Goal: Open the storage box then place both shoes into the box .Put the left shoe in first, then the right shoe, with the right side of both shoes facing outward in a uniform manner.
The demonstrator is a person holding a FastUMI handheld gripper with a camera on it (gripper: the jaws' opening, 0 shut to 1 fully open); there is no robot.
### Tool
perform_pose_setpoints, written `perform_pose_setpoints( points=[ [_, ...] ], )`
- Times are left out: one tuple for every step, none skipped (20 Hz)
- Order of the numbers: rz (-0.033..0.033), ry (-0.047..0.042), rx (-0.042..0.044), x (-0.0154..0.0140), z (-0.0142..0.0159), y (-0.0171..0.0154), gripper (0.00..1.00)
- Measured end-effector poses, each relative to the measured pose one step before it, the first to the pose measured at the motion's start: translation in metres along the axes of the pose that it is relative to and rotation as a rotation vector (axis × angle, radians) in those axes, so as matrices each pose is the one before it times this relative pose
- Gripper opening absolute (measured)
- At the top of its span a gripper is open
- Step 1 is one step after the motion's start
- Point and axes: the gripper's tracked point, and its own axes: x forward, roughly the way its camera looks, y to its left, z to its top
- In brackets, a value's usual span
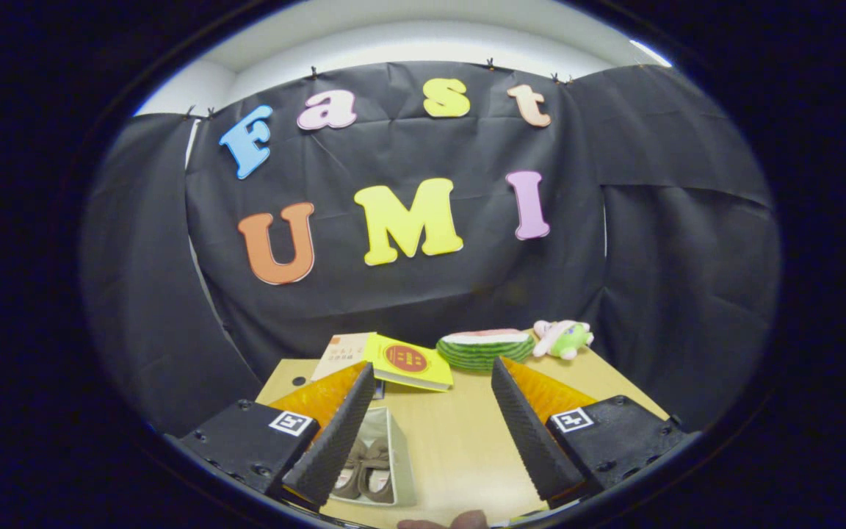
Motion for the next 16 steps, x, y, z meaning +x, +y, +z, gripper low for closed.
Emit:
perform_pose_setpoints(
  points=[
    [-0.00233, -0.02016, -0.00870, -0.00357, -0.00027, -0.00067, 1.00],
    [0.00359, -0.01296, -0.00966, -0.00404, 0.00022, -0.00021, 1.00],
    [0.00222, -0.00462, -0.00671, -0.00345, -0.00033, -0.00030, 1.00],
    [0.00419, -0.01062, -0.00316, -0.00156, -0.00165, 0.00221, 1.00],
    [0.00194, -0.00160, -0.00187, -0.00203, -0.00126, 0.00045, 1.00],
    [0.00106, -0.00710, -0.00452, -0.00017, -0.00300, -0.00015, 1.00],
    [0.00193, 0.01024, -0.00795, -0.00053, -0.00314, 0.00041, 1.00],
    [0.00272, 0.00737, -0.00554, -0.00019, -0.00545, -0.00049, 1.00],
    [0.00133, 0.00797, 0.00245, -0.00095, -0.00151, -0.00007, 1.00],
    [-0.00036, 0.00300, 0.00314, 0.00037, -0.00143, 0.00014, 1.00],
    [-0.00569, -0.00133, -0.00222, -0.00034, -0.00049, -0.00201, 1.00],
    [-0.00682, -0.00264, -0.00242, 0.00132, 0.00083, -0.00191, 1.00],
    [-0.00959, -0.00452, -0.01292, -0.00025, 0.00016, -0.00211, 1.00],
    [0.00033, 0.00114, -0.00519, 0.00162, -0.00098, 0.00096, 1.00],
    [0.00381, 0.00813, 0.00159, 0.00057, -0.00219, 0.00193, 1.00],
    [0.00470, 0.01152, 0.00714, 0.00146, -0.00391, 0.00253, 1.00]
  ],
)
